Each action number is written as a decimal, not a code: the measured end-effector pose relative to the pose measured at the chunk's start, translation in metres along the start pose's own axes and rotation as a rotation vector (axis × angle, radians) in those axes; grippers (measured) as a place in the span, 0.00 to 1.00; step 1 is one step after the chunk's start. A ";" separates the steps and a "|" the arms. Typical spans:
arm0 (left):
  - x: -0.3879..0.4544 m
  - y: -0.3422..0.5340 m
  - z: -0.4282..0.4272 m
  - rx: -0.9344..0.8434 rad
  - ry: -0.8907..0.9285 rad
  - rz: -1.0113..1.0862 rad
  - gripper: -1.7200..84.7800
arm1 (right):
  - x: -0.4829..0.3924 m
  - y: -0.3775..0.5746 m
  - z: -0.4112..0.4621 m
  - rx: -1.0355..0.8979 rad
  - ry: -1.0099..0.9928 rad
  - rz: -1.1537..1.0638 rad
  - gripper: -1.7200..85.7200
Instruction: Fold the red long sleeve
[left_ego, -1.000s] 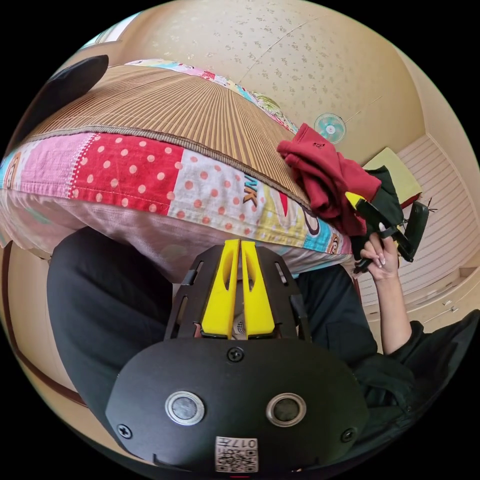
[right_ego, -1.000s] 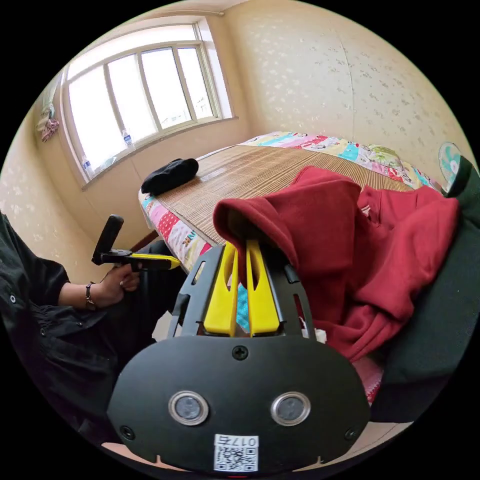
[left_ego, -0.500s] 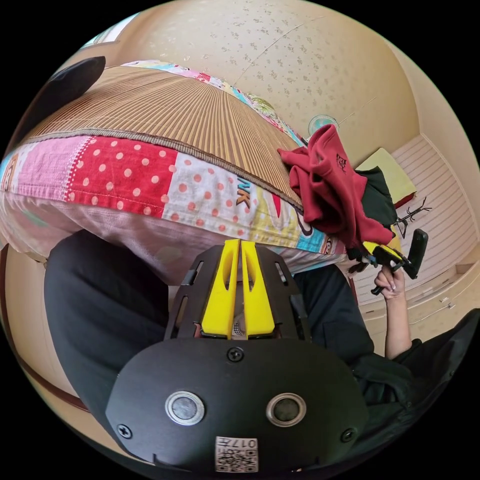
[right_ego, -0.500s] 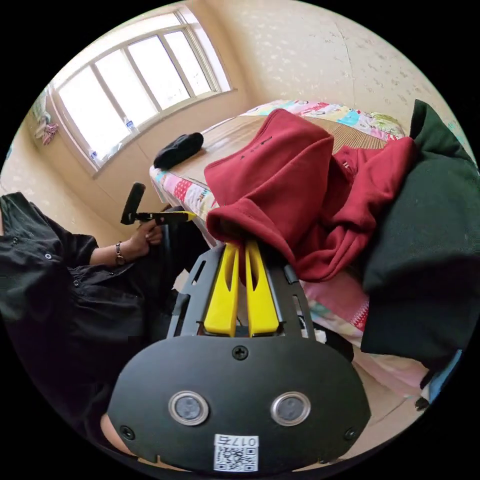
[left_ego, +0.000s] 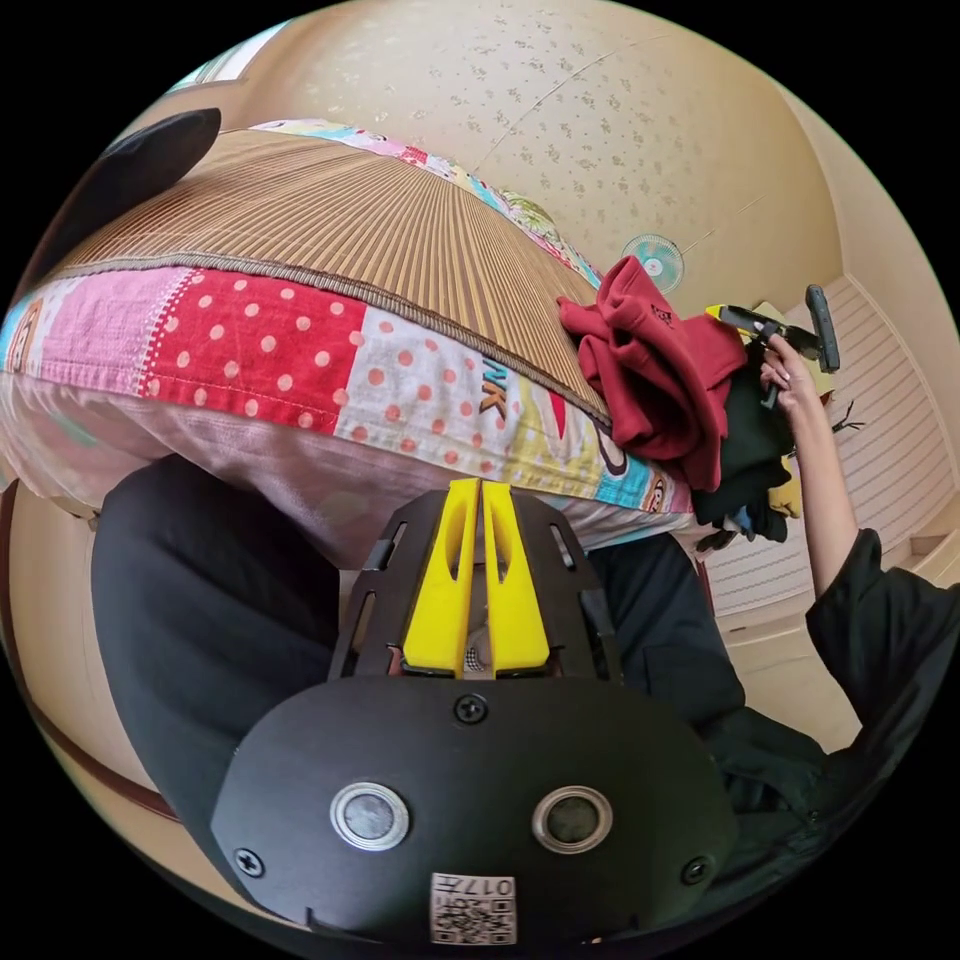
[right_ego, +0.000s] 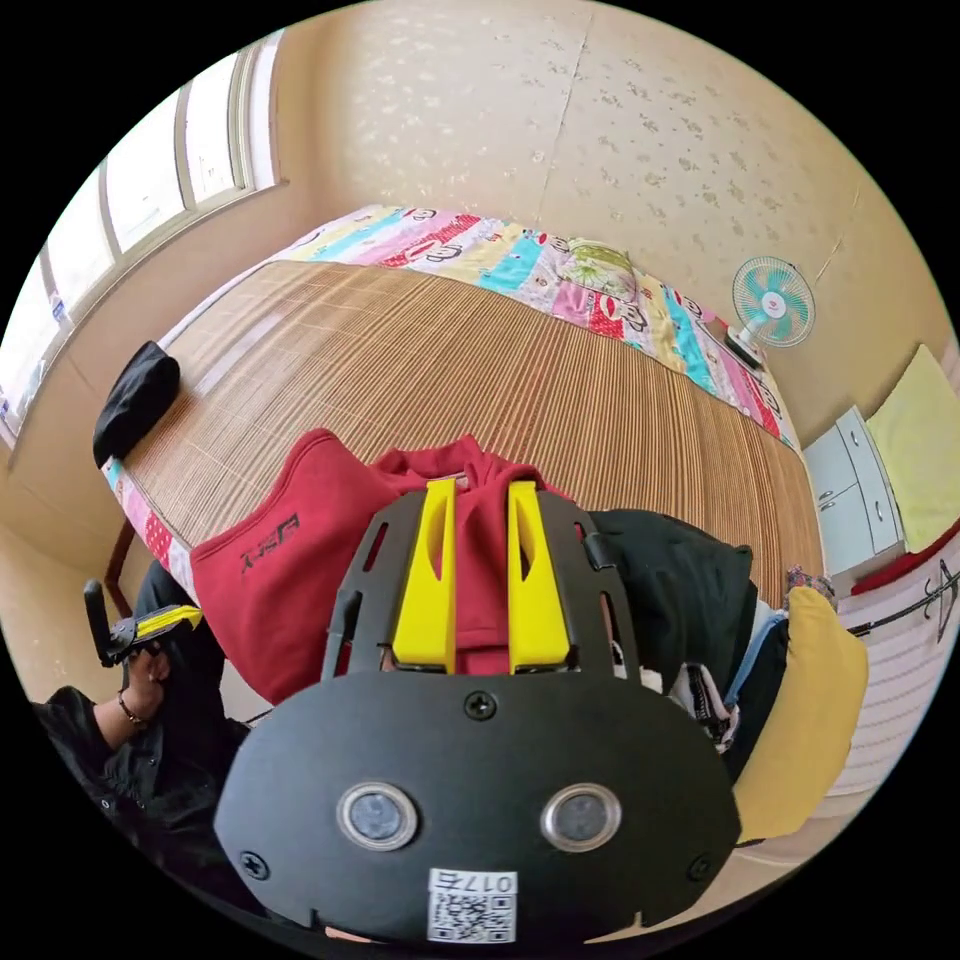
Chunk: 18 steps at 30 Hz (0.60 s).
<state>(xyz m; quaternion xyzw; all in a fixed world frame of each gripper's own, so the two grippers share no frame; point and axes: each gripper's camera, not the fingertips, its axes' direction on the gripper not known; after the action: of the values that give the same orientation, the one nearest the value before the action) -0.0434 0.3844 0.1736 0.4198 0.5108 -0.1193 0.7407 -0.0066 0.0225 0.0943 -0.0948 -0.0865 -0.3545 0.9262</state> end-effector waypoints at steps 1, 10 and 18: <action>-0.001 -0.001 0.001 0.008 0.008 -0.010 0.01 | -0.001 -0.007 -0.005 0.032 0.006 0.007 0.11; 0.010 -0.012 0.024 -0.011 0.022 -0.015 0.01 | -0.024 -0.017 -0.072 0.169 -0.767 -0.173 0.08; 0.024 -0.017 0.035 -0.004 0.038 -0.019 0.01 | 0.037 -0.024 0.072 -0.313 0.001 0.094 0.16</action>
<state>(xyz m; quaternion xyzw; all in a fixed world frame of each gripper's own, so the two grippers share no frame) -0.0203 0.3538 0.1489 0.4157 0.5291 -0.1176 0.7304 -0.0028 -0.0018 0.1748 -0.2415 -0.0252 -0.3200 0.9158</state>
